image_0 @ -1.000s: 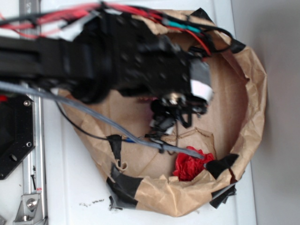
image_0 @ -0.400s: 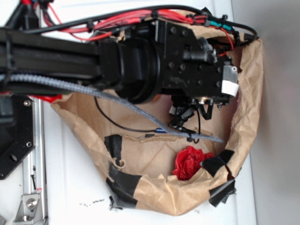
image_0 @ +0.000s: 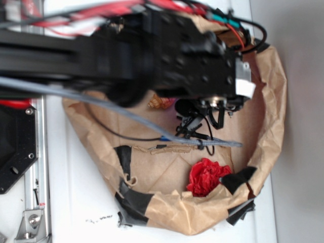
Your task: Grab the yellow duck.
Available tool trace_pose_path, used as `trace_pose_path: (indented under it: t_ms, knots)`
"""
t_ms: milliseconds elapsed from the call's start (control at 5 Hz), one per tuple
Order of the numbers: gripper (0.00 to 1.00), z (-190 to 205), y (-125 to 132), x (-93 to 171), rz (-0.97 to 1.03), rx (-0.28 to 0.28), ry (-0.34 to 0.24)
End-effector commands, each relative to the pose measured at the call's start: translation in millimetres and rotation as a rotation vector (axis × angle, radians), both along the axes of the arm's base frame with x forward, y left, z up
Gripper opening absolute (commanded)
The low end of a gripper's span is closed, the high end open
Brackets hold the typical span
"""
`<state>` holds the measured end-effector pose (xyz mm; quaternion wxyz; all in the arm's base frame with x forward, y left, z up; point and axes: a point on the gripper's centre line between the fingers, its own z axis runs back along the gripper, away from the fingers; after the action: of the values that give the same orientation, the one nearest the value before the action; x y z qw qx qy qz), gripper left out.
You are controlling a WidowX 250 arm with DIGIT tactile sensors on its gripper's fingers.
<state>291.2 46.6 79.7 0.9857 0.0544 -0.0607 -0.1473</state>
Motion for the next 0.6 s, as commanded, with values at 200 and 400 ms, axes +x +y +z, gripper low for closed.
trace_pose_path:
  t_ms: [200,400]
  knots:
    - [1.00,88.0,-38.0,-17.0,-0.002,-0.026,-0.147]
    - [1.00,68.7,-23.7,-17.1,-0.078,-0.048,-0.159]
